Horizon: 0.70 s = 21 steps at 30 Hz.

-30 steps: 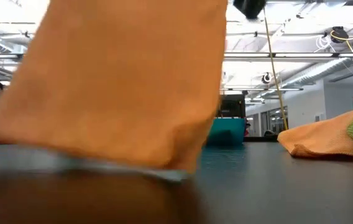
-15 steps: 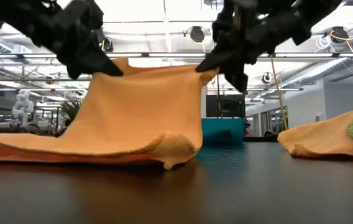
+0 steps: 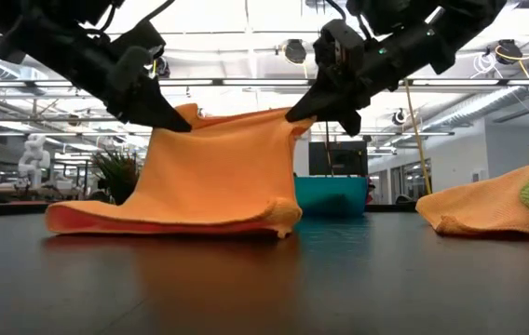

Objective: Fold microfiber towels
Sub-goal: Fold the left orange microfiber cloth

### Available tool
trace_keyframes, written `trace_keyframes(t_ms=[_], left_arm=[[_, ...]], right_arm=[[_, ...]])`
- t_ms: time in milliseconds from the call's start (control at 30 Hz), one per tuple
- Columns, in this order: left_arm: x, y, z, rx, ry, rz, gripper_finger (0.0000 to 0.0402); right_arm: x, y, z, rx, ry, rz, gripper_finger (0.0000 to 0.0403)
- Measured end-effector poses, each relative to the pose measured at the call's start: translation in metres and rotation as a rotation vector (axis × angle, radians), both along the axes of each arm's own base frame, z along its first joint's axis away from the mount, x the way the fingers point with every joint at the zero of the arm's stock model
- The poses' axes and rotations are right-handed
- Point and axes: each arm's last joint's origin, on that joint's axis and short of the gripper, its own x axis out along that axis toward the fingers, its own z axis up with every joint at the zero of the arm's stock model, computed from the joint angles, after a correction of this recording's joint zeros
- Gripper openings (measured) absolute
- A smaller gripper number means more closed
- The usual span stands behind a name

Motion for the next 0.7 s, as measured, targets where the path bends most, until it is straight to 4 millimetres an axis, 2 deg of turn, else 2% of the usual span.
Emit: trace_keyframes(t_ms=[367, 567, 700], left_arm=[[-0.006, -0.031, 0.0, 0.075, 0.013, -0.116, 0.0004], [-0.012, -0.049, -0.003, 0.124, 0.024, -0.147, 0.0003], [-0.014, -0.061, -0.012, 0.154, 0.057, -0.183, 0.0003]], right_arm=[[0.002, 0.048, -0.002, -0.052, -0.038, 0.169, 0.0], [0.01, 0.06, -0.02, -0.064, -0.019, 0.219, 0.0], [0.015, 0.064, -0.034, -0.06, 0.0, 0.239, 0.0]])
